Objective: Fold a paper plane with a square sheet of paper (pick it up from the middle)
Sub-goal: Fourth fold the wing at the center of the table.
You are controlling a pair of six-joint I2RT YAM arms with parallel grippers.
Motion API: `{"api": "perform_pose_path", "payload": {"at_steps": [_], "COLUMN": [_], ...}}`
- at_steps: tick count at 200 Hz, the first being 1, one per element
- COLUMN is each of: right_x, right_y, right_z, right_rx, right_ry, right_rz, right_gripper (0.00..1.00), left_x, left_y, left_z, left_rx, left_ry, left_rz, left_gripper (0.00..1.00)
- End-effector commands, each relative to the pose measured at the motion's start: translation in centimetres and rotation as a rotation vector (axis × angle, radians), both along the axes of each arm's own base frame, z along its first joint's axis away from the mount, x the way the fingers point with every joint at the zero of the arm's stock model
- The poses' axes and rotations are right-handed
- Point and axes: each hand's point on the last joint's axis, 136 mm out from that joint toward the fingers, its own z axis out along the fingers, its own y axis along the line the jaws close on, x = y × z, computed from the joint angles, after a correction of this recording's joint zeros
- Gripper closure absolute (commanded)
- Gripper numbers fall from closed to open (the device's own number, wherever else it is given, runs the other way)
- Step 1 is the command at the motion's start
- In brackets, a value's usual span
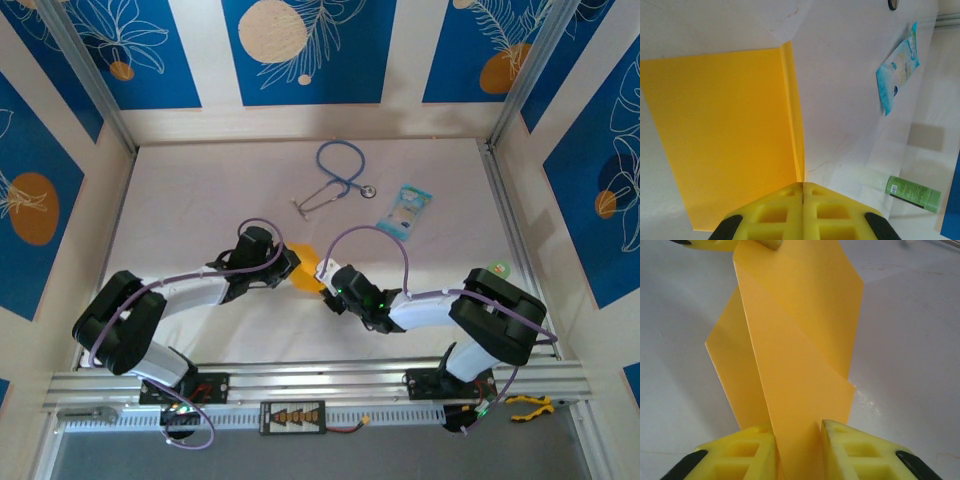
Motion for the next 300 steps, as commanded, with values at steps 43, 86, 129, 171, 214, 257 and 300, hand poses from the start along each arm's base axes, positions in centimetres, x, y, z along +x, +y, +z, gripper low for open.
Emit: {"api": "perform_pose_path", "payload": {"at_steps": [43, 86, 129, 171, 214, 257, 300], "right_x": [0.1, -0.1, -0.5, -0.4, -0.5, -0.9, -1.2], "right_y": [0.3, 0.5, 0.8, 0.9, 0.7, 1.0, 1.7], "right_z": [0.3, 0.4, 0.5, 1.2, 0.7, 0.1, -0.7], "right_rx": [0.018, 0.038, 0.081, 0.09, 0.088, 0.126, 0.18], "right_ry": [0.006, 0.023, 0.06, 0.062, 0.087, 0.141, 0.239], "right_rz": [-0.007, -0.008, -0.01, -0.007, -0.014, -0.035, -0.082], "right_gripper": [0.79, 0.84, 0.83, 0.82, 0.89, 0.95, 0.96], "left_x": [0.6, 0.7, 0.6, 0.6, 0.7, 0.7, 0.3], "left_y": [-0.2, -0.1, 0.0, -0.1, -0.1, 0.1, 1.7], "left_z": [1.8, 1.8, 1.6, 1.6, 1.7, 1.8, 2.5], "left_rx": [-0.022, -0.018, -0.006, -0.003, -0.004, 0.01, 0.078], "left_ry": [-0.034, -0.036, -0.033, -0.032, -0.033, -0.041, -0.066], "left_rz": [-0.004, -0.002, -0.007, -0.009, -0.009, -0.01, 0.015], "left_gripper": [1.0, 1.0, 0.99, 0.99, 0.99, 0.8, 0.65]}}
